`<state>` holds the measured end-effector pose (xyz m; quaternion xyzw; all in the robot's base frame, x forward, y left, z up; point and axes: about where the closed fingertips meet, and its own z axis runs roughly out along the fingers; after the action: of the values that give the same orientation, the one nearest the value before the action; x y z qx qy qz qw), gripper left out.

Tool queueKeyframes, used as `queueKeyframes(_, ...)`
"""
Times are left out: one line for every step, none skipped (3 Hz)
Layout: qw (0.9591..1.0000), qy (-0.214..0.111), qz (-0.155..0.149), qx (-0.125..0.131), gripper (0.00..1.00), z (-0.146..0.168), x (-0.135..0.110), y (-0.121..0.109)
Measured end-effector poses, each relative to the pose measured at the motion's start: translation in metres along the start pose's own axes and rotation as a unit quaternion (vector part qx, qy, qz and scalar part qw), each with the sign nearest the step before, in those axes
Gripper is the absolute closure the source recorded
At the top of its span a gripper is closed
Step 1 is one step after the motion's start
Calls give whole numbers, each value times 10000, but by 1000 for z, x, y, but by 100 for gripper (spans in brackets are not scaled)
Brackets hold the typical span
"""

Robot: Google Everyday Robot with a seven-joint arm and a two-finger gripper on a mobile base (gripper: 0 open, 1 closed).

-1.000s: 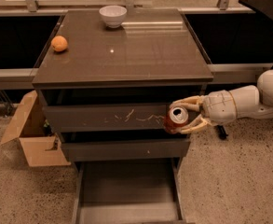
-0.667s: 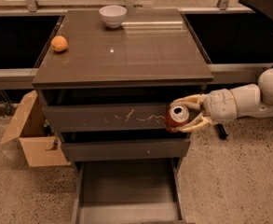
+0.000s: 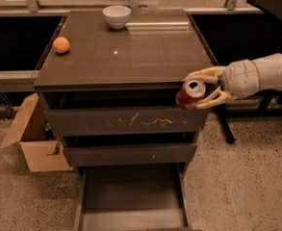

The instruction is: Pick coke can from bottom drawer and place on counter

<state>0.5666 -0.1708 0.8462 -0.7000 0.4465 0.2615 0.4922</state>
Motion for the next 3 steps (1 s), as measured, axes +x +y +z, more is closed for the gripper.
queueKeyframes(9992, 25, -346, 192, 100, -25, -22, -39)
queueKeyframes(9991, 40, -335, 237, 100, -24, -24, -43)
queueKeyframes(9982, 131, -268, 516, 100, -17, -40, -71)
